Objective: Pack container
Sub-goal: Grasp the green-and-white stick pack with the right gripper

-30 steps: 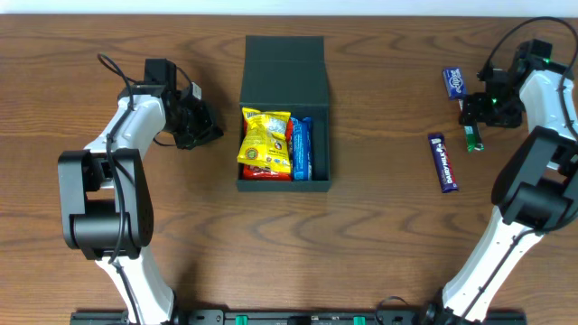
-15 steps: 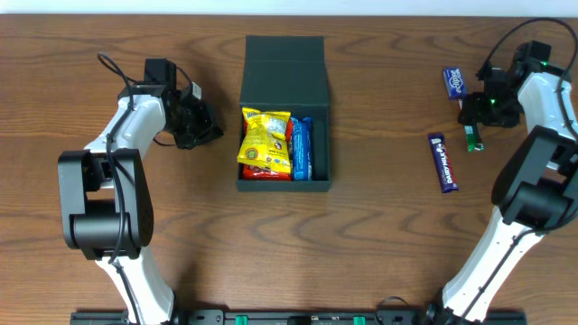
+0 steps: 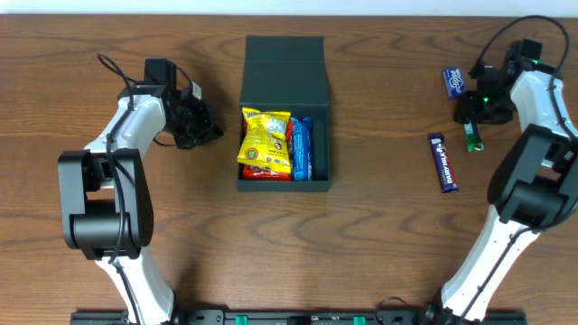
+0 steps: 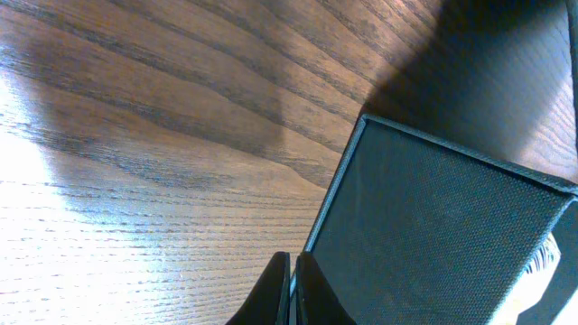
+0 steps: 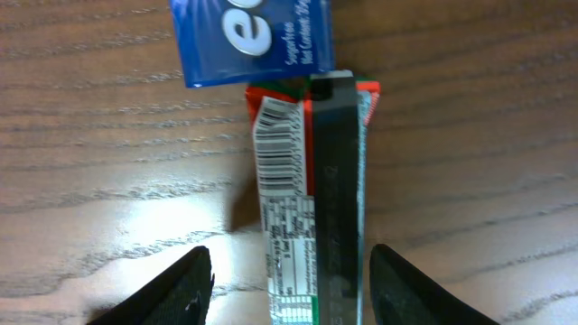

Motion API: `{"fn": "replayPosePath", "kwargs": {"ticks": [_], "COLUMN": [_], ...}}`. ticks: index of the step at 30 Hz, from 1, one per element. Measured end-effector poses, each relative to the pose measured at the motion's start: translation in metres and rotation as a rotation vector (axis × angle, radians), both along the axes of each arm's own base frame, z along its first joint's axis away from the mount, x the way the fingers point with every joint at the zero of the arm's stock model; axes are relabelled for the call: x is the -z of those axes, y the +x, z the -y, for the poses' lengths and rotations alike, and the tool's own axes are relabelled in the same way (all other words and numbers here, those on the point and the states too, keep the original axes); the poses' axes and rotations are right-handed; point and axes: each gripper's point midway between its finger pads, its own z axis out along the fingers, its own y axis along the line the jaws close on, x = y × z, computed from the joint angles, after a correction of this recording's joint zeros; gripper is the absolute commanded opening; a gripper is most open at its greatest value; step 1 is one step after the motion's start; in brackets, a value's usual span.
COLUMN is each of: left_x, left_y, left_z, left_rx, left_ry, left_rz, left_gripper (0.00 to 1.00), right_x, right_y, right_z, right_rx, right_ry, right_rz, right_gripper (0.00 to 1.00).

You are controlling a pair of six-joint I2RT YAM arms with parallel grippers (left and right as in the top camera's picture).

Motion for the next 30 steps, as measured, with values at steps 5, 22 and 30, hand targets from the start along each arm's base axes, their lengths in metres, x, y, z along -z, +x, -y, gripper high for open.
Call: {"fn": "replayPosePath", "kwargs": {"ticks": [5, 22, 30], "left_x": [0.000, 0.000, 0.000], "left_y": [0.000, 0.000, 0.000], "left_z": [0.000, 0.000, 0.000], "left_rx": [0.000, 0.000, 0.000], "left_ry": [0.000, 0.000, 0.000], "left_rz": [0.000, 0.000, 0.000], "left_gripper": [0.06, 0.06, 0.06], "right_x": [0.004, 0.012, 0.012], "right_y": [-0.001, -0.004, -0.007], "right_z": [0.000, 0.008, 0.008], "right_rx": [-0.001, 0.038, 0.057], "right_ry": [-0.009, -0.049, -0.047], "right_rz": [-0.010, -0.037, -0.050], "right_gripper": [0.55, 0.35, 0.28]}}
